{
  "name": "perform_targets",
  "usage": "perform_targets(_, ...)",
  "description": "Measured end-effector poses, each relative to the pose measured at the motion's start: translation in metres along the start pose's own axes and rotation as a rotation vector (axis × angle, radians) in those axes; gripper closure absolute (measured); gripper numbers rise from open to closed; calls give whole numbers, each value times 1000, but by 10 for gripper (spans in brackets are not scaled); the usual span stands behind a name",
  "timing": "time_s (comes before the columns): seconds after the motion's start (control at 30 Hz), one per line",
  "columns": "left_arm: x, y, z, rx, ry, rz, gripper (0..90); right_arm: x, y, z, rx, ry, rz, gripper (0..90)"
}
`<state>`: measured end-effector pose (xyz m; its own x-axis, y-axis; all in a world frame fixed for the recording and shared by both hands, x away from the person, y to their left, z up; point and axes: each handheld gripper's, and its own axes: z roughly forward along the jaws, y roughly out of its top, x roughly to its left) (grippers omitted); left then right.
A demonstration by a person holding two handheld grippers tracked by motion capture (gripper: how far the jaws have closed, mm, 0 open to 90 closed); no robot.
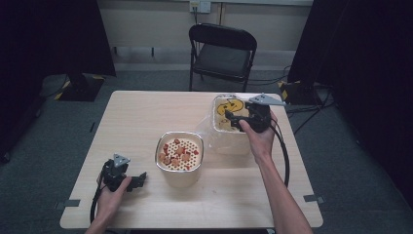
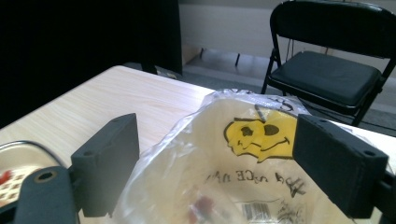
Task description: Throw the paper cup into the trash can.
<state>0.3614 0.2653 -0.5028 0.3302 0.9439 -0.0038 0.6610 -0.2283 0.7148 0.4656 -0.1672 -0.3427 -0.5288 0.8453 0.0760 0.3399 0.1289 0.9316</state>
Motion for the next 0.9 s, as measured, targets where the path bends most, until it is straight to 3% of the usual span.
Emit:
perform_targets(0.27, 0, 0, 0, 0, 0, 0, 0, 11, -13, -40, -26, 5, -23, 149)
perform_targets(0.33, 0, 0, 0, 0, 0, 0, 0, 15, -20, -48, -9, -7, -41, 158)
perform_targets(0.63, 0, 0, 0, 0, 0, 0, 0, 29, -55, -75, 6, -9, -44, 156)
perform_targets(0.8, 0, 0, 0, 0, 0, 0, 0, 27, -81, -83, 47, -24, -19, 146)
perform_targets(0.9, 0, 0, 0, 0, 0, 0, 0, 27, -100, -83, 98, -25, -29, 146)
